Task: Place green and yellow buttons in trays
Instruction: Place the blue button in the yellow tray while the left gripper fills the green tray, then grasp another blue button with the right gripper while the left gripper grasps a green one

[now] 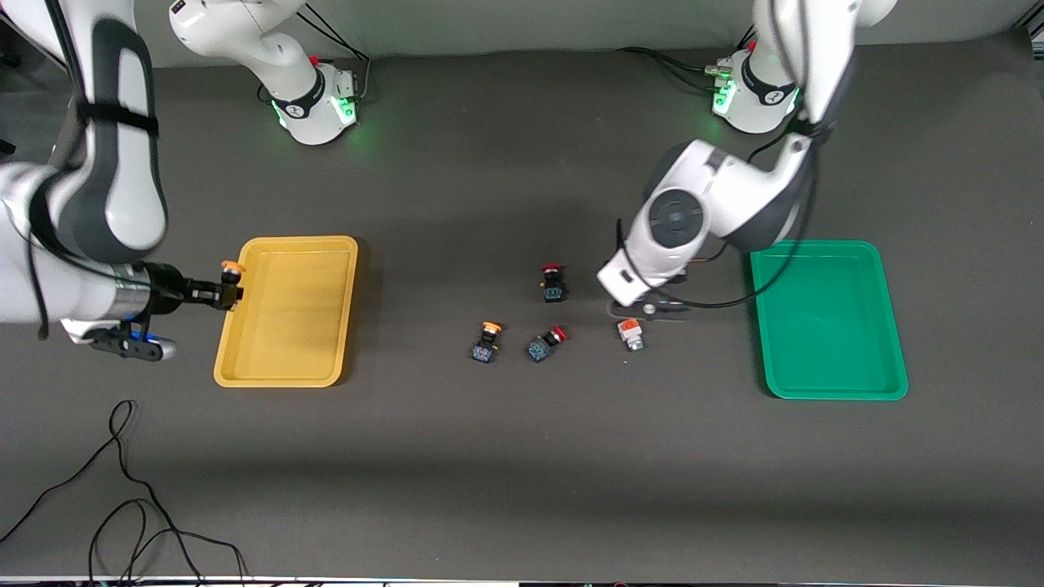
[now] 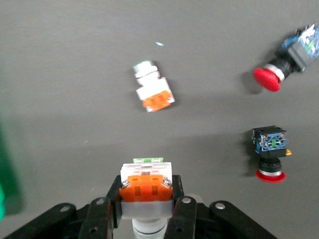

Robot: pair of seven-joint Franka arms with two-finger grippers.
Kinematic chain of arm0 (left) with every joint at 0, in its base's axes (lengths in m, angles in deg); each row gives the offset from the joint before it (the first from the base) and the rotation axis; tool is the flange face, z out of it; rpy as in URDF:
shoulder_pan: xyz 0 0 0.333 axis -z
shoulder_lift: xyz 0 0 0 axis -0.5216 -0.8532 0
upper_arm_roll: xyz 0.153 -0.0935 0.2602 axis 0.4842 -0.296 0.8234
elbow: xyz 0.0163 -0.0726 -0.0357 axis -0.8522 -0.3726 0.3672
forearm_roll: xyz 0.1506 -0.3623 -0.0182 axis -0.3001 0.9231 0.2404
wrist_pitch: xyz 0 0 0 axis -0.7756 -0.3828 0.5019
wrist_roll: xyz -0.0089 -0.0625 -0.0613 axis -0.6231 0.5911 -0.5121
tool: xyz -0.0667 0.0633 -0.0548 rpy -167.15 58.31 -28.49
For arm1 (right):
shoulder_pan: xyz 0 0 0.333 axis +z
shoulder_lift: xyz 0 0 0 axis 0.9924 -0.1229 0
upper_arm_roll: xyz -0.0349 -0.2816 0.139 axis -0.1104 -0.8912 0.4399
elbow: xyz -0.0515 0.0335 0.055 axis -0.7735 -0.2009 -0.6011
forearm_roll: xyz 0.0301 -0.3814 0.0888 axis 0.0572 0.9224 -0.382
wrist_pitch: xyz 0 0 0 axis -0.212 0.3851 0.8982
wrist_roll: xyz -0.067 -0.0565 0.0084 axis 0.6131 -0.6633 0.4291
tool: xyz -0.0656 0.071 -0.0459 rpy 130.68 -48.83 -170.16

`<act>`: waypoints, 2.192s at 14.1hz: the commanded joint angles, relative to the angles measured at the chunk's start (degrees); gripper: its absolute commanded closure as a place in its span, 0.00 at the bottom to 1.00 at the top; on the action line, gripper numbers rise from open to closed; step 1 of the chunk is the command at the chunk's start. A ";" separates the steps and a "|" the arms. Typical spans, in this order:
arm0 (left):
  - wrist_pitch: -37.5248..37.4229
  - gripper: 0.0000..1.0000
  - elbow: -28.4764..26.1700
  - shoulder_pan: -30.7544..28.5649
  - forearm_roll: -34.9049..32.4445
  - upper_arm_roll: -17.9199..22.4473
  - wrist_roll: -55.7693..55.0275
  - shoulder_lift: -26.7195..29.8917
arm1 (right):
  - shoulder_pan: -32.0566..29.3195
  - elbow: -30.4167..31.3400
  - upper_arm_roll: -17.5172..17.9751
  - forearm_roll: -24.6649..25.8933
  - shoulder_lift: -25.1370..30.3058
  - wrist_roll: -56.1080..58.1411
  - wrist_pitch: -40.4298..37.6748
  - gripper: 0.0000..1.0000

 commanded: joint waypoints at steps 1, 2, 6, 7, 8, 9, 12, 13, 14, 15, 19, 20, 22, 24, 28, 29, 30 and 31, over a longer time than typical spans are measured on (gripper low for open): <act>-6.24 0.79 -1.12 -9.21 1.66 -0.16 1.19 3.12 | 0.06 2.18 -0.26 -1.76 -8.11 7.36 6.59 1.00; -7.57 0.79 -1.21 -13.33 1.05 -0.07 4.42 3.47 | -0.12 2.09 -0.26 -5.00 -11.36 9.55 8.09 1.00; -6.97 0.79 -1.21 -28.47 -2.45 0.02 21.64 1.99 | -0.82 1.92 -0.26 -11.80 -17.28 15.02 10.75 0.64; -4.62 0.78 -1.30 -30.06 -3.78 0.02 23.76 0.07 | -0.74 1.74 -0.26 -11.71 -16.67 15.02 10.22 0.01; -1.46 0.78 -1.74 -31.12 -4.23 0.02 24.31 -2.04 | -0.47 1.57 -0.34 -11.71 -15.97 14.33 9.09 0.00; 1.96 0.78 -2.17 -31.13 -5.01 0.02 24.31 -4.58 | 0.05 0.26 -0.43 -11.71 -15.44 13.80 6.99 0.00; 9.54 0.77 -3.76 -31.04 -7.66 0.02 24.13 -10.31 | 1.19 -7.55 0.09 -11.45 -14.56 3.90 0.13 0.00; 10.08 0.71 -3.76 -31.13 -8.09 0.02 24.40 -11.02 | 3.03 -10.10 0.10 -11.71 -14.99 -0.23 -1.80 0.00; 9.82 0.66 -3.67 -31.13 -8.71 0.02 24.40 -11.03 | 5.22 -12.04 0.18 -11.88 -15.26 -4.71 -2.00 0.00; 9.30 0.42 -3.41 -31.13 -8.71 0.02 24.75 -11.03 | 7.07 -13.62 0.53 -12.15 -15.43 -8.84 -2.00 0.00; 2.12 0.00 0.00 -31.31 -8.71 0.02 26.77 -7.79 | 7.79 -22.14 8.60 -14.43 -19.81 -24.40 -0.51 0.00; -2.79 0.00 2.72 -31.31 -8.71 -0.07 26.77 -6.30 | 7.79 -24.25 10.01 -14.78 -21.74 -28.01 1.06 0.00; -11.76 0.00 8.51 -31.22 -8.63 -0.33 26.60 -4.53 | 7.79 -24.98 12.30 -16.10 -24.13 -29.88 4.49 0.00; -15.83 0.00 12.66 -30.78 -8.01 -0.51 26.51 -3.56 | 7.79 -25.06 16.07 -16.81 -26.15 -36.52 10.89 0.00; -15.06 0.00 13.90 -25.96 -6.70 -2.79 19.61 -3.46 | 7.88 -26.03 21.88 -16.37 -28.62 -45.68 17.59 0.00; -14.70 0.00 14.95 -23.77 -5.91 -3.31 15.48 -4.08 | 7.88 -26.38 23.28 -16.28 -29.49 -47.71 19.25 0.01; -14.70 0.00 15.92 -21.66 -5.03 -3.76 12.39 -4.43 | 8.14 -26.65 24.26 -16.19 -30.19 -49.03 20.58 0.01; -14.35 0.00 16.88 -19.46 -4.24 -3.76 9.57 -5.39 | 8.84 -26.73 24.61 -16.10 -30.90 -49.92 21.72 0.01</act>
